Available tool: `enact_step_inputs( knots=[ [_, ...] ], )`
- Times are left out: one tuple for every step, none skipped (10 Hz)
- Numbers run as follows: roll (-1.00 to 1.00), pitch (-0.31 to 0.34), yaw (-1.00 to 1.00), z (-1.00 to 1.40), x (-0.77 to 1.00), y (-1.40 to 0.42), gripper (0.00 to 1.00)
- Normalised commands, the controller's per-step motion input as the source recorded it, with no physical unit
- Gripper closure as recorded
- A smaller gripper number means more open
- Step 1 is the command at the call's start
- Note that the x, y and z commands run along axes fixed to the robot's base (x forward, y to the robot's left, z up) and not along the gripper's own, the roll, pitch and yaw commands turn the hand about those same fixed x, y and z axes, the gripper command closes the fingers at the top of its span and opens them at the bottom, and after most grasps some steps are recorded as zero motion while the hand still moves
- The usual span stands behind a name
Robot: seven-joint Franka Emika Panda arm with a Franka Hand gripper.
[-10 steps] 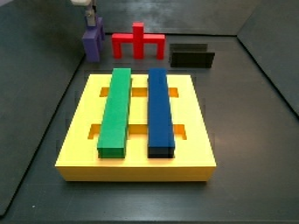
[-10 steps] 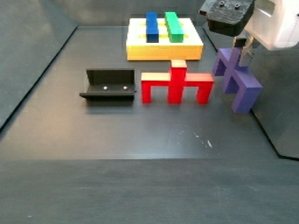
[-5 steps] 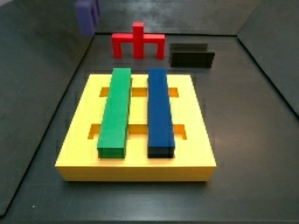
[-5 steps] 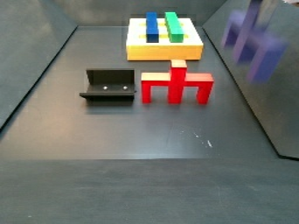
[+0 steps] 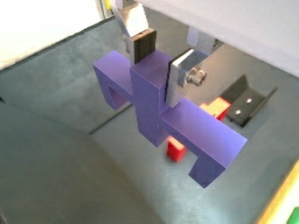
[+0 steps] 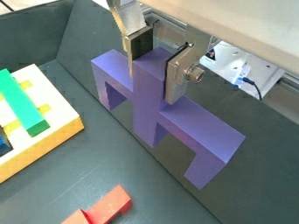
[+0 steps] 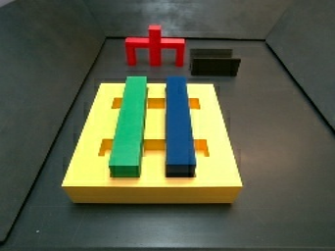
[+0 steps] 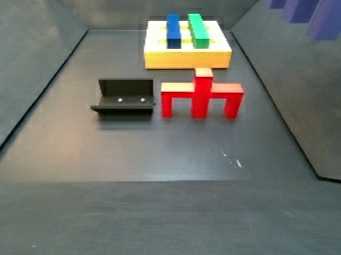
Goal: Pick up the purple object. Move up. Move to above the board. Insert the purple object.
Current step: Move to above the board.
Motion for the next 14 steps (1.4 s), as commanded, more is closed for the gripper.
enact_step_inputs(
  knots=[
    [0.03, 0.011, 1.0, 0.18, 0.78, -1.4, 1.0],
    [0.03, 0.021, 1.0, 0.17, 0.81, -1.4, 1.0],
    [0.02, 0.025, 1.0, 0.16, 0.85, -1.4, 1.0],
    [0.03, 0.028, 1.0, 0.17, 0.85, -1.4, 1.0],
    [0.03, 0.031, 1.0, 0.17, 0.84, -1.4, 1.0],
    [0.03, 0.037, 1.0, 0.16, 0.88, -1.4, 1.0],
    [0.04, 0.048, 1.0, 0.15, 0.94, -1.4, 1.0],
    [0.04, 0.052, 1.0, 0.15, 0.97, -1.4, 1.0],
    [0.07, 0.068, 1.0, 0.04, 0.42, -0.51, 1.0],
    [0.06, 0.079, 1.0, 0.02, 0.11, -0.06, 1.0],
    [0.06, 0.068, 1.0, 0.06, 0.0, -0.01, 1.0],
    [0.06, 0.071, 1.0, 0.02, 0.0, -0.04, 1.0],
    [0.07, 0.077, 1.0, 0.01, 0.03, -0.01, 1.0],
    [0.08, 0.089, 1.0, 0.02, 0.03, -0.02, 1.0]
  ],
)
